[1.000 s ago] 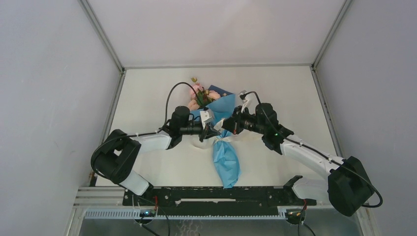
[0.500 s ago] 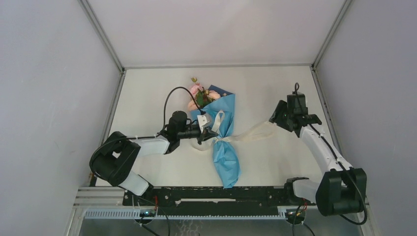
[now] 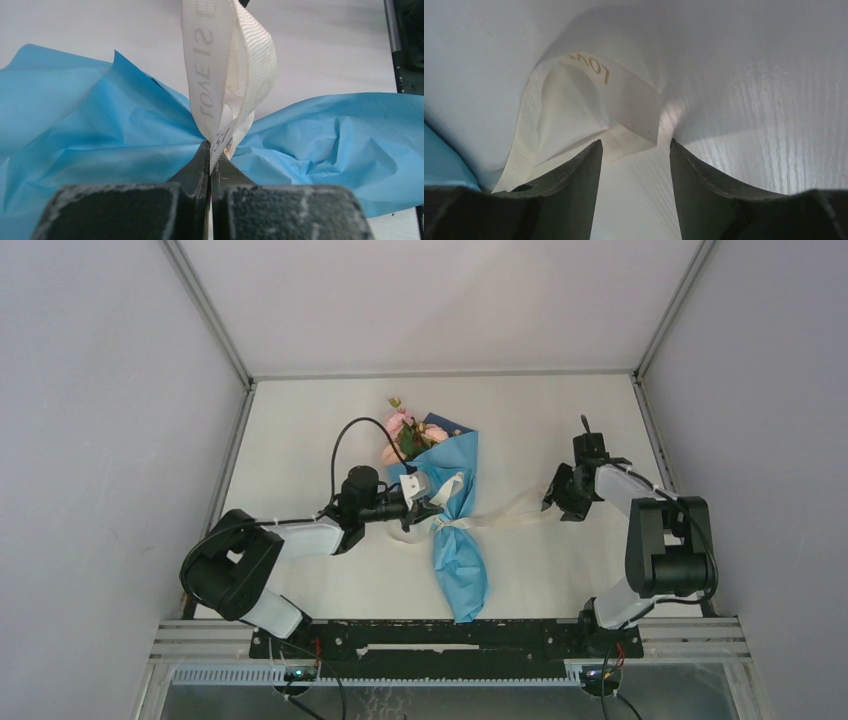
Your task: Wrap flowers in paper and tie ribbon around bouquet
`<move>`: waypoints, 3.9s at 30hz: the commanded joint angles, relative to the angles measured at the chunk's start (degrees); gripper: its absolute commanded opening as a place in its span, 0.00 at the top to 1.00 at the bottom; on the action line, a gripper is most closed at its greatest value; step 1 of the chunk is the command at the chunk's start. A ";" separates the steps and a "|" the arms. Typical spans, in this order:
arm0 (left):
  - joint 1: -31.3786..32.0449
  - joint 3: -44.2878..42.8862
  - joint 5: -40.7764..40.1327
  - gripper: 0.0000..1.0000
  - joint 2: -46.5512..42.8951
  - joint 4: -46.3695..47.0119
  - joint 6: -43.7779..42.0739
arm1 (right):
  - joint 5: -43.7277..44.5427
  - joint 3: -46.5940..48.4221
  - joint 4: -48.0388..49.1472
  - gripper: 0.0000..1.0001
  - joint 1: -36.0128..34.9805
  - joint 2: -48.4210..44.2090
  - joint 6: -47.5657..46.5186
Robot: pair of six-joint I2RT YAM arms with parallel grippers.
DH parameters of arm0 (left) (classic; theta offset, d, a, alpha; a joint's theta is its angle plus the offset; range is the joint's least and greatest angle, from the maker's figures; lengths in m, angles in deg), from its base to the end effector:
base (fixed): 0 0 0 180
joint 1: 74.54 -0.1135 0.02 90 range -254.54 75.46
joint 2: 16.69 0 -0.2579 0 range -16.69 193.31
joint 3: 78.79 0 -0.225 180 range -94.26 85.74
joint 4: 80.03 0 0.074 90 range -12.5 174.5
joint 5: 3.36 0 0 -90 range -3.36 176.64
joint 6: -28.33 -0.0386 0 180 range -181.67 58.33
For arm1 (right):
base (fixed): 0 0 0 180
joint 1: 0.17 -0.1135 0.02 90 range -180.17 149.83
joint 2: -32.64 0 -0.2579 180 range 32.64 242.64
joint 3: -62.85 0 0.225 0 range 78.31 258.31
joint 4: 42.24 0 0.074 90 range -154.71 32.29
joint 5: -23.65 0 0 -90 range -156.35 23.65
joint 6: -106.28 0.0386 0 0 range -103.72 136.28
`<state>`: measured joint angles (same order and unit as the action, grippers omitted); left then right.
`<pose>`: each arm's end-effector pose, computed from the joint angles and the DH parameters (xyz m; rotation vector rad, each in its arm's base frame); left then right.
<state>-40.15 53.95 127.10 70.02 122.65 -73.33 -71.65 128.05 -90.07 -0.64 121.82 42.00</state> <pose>0.2152 -0.1776 0.1982 1.1745 1.4851 -0.9272 0.2569 0.0057 0.1731 0.6011 2.7801 0.2314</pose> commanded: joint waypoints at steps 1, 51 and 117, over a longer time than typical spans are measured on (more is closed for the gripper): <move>0.48 0.81 0.94 1.00 -1.42 2.45 -5.54 | -2.25 4.04 3.40 0.46 1.47 4.06 -2.14; 3.09 7.67 -0.03 1.00 -8.55 -1.33 -20.83 | -12.29 13.66 9.05 0.19 -38.26 -17.90 -5.77; -17.67 -21.40 -19.17 0.12 -3.23 -94.18 -84.87 | -15.14 -14.38 42.65 1.00 -43.58 -17.23 -0.43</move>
<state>-56.70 31.90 114.41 62.72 41.45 -147.67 -86.33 110.91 -47.75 -44.51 106.79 42.98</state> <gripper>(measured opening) 0.876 0.007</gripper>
